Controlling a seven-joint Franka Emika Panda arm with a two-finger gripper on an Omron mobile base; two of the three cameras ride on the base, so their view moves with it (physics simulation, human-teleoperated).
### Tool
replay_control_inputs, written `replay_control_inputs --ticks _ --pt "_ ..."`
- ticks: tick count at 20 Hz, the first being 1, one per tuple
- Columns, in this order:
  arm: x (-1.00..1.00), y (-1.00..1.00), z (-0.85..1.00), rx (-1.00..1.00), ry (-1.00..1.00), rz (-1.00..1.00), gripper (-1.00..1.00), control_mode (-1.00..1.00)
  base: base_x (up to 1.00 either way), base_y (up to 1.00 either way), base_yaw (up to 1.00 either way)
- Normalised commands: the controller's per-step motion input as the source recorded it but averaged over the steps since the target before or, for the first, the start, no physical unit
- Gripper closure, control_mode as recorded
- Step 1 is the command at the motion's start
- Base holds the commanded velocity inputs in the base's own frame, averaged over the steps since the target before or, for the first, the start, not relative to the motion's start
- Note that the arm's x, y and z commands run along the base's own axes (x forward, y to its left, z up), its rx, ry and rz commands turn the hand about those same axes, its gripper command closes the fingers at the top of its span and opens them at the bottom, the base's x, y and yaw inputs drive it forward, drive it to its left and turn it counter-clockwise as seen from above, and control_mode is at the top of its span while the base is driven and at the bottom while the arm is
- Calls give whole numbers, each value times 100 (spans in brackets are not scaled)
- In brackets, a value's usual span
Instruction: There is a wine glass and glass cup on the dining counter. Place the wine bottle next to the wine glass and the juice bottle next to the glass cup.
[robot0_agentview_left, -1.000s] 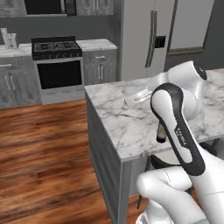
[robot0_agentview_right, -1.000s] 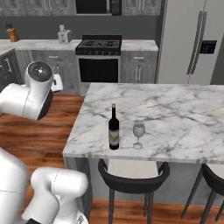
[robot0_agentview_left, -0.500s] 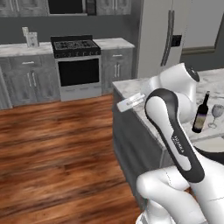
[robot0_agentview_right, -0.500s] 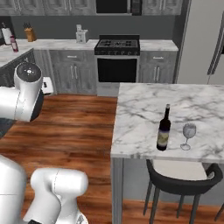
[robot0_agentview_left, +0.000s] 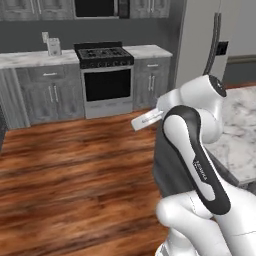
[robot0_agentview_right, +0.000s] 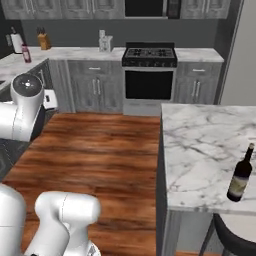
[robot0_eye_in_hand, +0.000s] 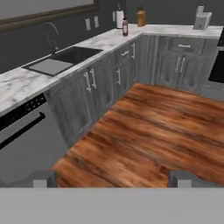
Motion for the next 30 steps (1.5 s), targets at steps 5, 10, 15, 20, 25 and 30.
replay_control_inputs --ticks 5,10,15,20,25,30 --pt "0 0 0 0 0 0 -100 100 100 0 0" --pt "0 0 0 0 0 0 -100 100 100 0 3" --pt "0 0 0 0 0 0 -100 100 100 0 18" --pt "0 0 0 0 0 0 -100 100 100 0 29" --pt "0 0 0 0 0 0 -100 100 100 0 34" --pt "0 0 0 0 0 0 -100 100 100 -3 40"
